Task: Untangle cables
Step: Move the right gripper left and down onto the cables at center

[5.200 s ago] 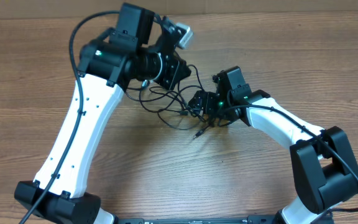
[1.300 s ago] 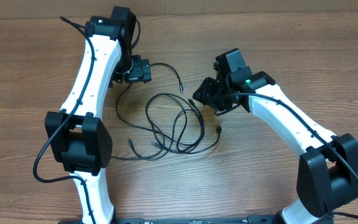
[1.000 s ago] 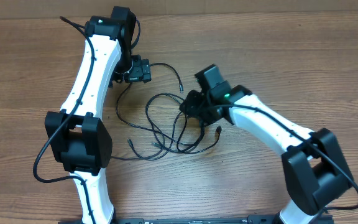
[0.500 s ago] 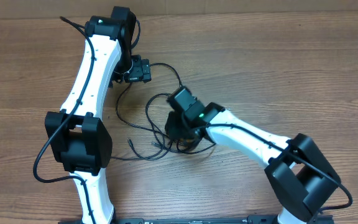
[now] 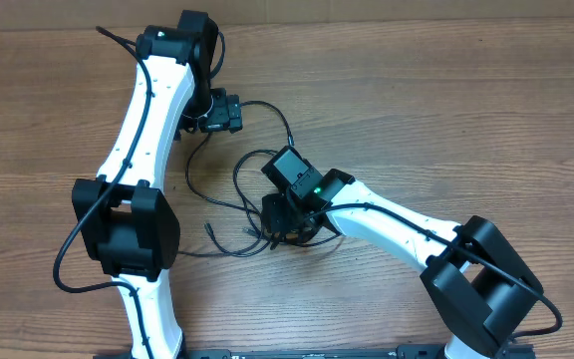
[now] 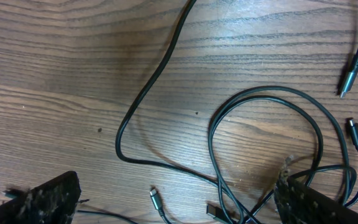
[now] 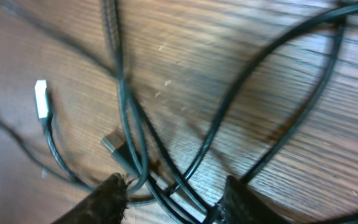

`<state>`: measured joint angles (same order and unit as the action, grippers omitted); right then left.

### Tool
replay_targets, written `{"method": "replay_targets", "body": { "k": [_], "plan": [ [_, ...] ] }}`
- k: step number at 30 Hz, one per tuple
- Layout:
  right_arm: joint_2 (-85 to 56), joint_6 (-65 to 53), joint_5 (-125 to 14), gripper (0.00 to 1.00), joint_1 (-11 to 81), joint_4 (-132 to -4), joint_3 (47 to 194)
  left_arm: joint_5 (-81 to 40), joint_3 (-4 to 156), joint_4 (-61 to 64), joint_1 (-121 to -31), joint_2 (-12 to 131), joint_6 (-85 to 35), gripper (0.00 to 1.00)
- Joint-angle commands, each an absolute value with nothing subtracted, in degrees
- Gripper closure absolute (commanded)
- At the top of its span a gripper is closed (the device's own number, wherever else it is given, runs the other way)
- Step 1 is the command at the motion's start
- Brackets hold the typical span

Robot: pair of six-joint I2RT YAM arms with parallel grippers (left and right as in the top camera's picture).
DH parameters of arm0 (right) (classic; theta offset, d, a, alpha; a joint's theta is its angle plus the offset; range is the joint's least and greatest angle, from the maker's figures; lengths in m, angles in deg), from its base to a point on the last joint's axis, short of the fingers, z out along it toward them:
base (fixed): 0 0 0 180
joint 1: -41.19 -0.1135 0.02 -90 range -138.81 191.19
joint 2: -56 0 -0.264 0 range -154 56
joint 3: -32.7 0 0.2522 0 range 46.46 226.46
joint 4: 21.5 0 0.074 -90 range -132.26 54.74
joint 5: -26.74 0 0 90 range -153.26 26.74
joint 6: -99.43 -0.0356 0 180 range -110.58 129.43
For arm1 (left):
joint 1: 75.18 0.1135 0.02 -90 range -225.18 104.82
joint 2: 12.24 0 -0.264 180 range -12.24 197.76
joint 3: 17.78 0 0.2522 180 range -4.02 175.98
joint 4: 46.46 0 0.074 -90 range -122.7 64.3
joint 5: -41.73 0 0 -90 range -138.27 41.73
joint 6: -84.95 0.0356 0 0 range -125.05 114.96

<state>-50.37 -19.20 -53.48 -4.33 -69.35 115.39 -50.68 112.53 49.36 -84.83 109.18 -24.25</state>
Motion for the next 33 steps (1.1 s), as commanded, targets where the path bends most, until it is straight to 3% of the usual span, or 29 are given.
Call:
{"method": "replay_targets", "body": {
  "k": [1, 6, 8, 14, 25, 33],
  "plan": [
    [-50.7, -5.9, -47.6, 0.54, -4.0, -71.5, 116.9, -51.3, 112.3, 49.3, -84.9, 109.9, -25.0, 0.01],
    [-50.7, -0.3, -45.2, 0.51, -4.0, -74.4, 120.0, -51.3, 112.3, 49.3, -84.9, 109.9, -25.0, 0.00],
    [-50.7, 4.4, -45.8, 0.60, -3.9, -73.6, 120.4, -51.3, 112.3, 49.3, -84.9, 109.9, -25.0, 0.00],
    [-50.7, 17.6, -53.2, 0.59, -4.0, -77.5, 120.3, -51.3, 112.3, 49.3, -84.9, 109.9, -25.0, 0.01],
    [-51.6, 22.2, -53.4, 0.56, -4.1, -77.0, 119.3, -51.3, 112.3, 49.3, -84.9, 109.9, -25.0, 0.00],
    [-54.0, 22.2, -53.4, 0.60, -4.1, -75.9, 119.3, -51.3, 112.3, 49.3, -84.9, 109.9, -25.0, 0.00]
  ]
}}
